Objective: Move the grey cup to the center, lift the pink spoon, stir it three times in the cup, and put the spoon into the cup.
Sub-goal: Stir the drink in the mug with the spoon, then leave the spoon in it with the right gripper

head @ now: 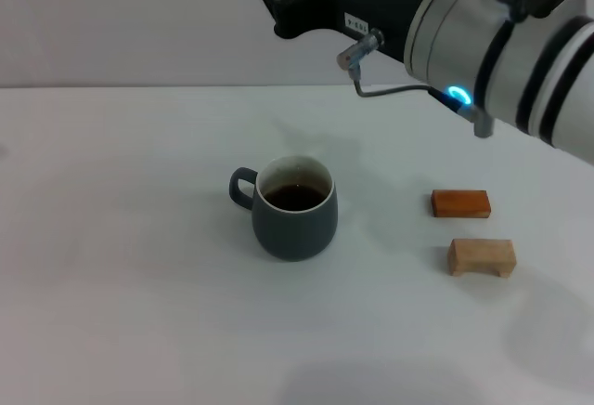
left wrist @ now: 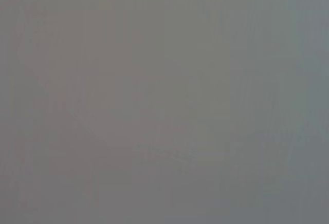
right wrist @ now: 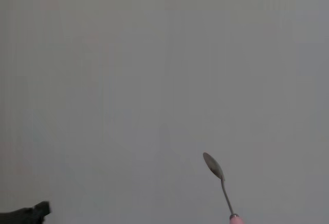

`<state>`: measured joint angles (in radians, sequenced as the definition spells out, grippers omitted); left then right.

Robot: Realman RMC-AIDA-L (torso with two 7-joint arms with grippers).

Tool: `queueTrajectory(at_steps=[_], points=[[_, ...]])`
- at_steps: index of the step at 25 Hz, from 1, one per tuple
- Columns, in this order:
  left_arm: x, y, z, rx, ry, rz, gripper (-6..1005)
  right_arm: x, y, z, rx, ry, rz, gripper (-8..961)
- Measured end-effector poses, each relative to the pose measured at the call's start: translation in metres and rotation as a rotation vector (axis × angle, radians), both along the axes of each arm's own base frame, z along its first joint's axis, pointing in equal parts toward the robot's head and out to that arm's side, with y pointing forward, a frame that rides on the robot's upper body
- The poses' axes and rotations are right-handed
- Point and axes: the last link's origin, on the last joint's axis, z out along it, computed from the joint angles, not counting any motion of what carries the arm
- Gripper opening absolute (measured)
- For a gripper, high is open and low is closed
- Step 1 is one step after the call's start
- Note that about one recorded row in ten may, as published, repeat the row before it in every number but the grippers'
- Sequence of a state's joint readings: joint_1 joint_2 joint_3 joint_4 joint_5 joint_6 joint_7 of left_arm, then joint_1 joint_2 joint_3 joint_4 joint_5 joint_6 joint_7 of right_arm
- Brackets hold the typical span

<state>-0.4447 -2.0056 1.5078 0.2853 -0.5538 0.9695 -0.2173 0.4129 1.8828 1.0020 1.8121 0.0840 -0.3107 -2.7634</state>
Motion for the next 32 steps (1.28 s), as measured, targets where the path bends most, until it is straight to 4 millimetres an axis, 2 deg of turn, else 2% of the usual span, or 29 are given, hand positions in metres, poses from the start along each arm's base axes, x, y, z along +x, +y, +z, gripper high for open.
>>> queueTrajectory(at_steps=[8, 16, 21, 32], points=[[-0.001, 0.001, 0.003, -0.001, 0.011, 0.004, 9, -0.015, -0.015, 0.029, -0.083, -0.005, -0.06, 126], [-0.001, 0.002, 0.004, -0.002, 0.013, 0.005, 9, -0.019, 0.008, 0.06, -0.169, -0.127, -0.268, 125], [0.0, 0.003, 0.004, -0.002, 0.014, 0.003, 9, -0.025, 0.012, 0.072, -0.209, -0.196, -0.314, 125], [0.003, 0.004, 0.004, 0.003, 0.014, -0.008, 10, -0.018, 0.012, 0.062, -0.341, -0.403, -0.458, 125]])
